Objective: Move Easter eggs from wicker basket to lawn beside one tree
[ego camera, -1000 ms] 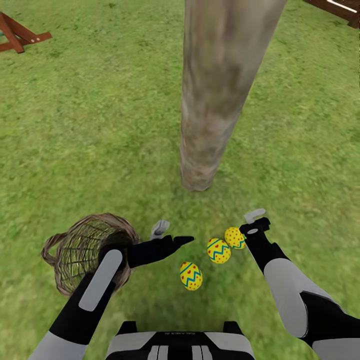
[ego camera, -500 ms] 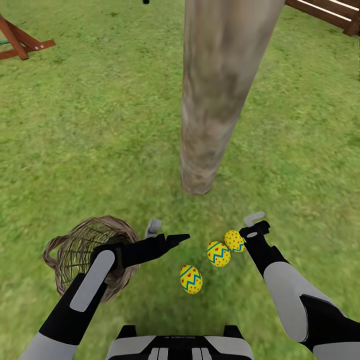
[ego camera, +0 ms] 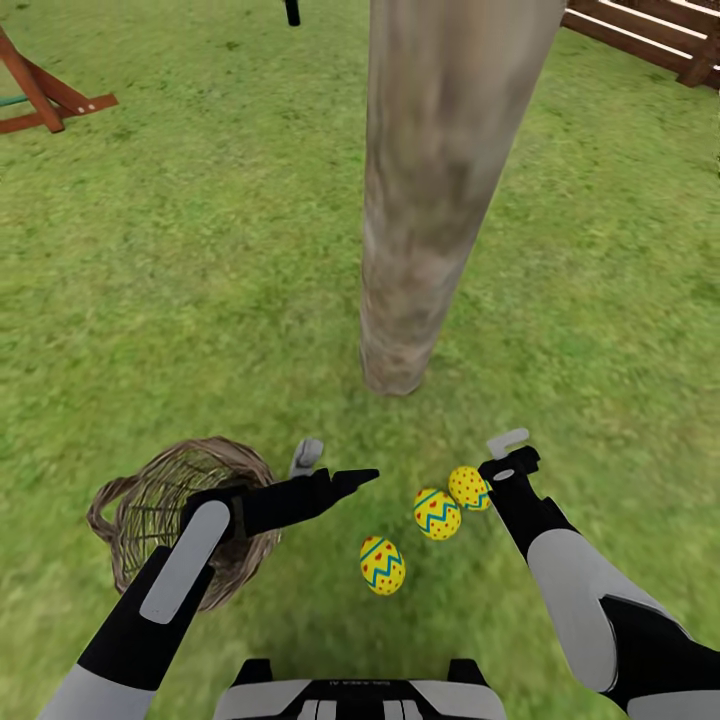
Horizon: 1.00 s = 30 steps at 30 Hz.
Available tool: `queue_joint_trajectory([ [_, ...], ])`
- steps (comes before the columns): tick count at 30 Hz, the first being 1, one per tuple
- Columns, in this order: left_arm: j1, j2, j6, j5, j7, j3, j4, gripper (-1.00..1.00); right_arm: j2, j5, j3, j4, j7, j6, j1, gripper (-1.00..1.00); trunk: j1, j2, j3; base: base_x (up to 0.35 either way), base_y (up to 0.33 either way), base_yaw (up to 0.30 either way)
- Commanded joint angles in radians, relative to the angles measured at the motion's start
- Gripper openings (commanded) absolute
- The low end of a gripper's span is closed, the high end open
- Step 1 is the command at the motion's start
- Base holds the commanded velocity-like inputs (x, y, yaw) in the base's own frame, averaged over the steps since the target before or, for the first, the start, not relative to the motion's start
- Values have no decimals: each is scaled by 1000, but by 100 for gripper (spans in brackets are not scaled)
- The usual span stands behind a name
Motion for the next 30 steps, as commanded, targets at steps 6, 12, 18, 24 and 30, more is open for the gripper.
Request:
queue_joint_trajectory([
  [6,-1,0,1,-7,-7,0,1,100,2,4,-4,0,0,4,0,100,0,0,9,0,0,0],
  [12,-1,0,1,-18,-6,-2,2,100,2,0,-4,-2,0,4,0,100,0,0,19,0,0,0],
  [18,-1,0,1,-19,-7,-2,2,100,2,0,-4,-2,0,4,0,100,0,0,29,0,0,0],
  [24,-1,0,1,-19,-6,-2,3,100,2,0,-4,0,0,4,0,100,0,0,38,0,0,0],
  [30,-1,0,1,-19,-6,-3,3,100,2,0,-4,0,0,4,0,100,0,0,48,0,0,0],
])
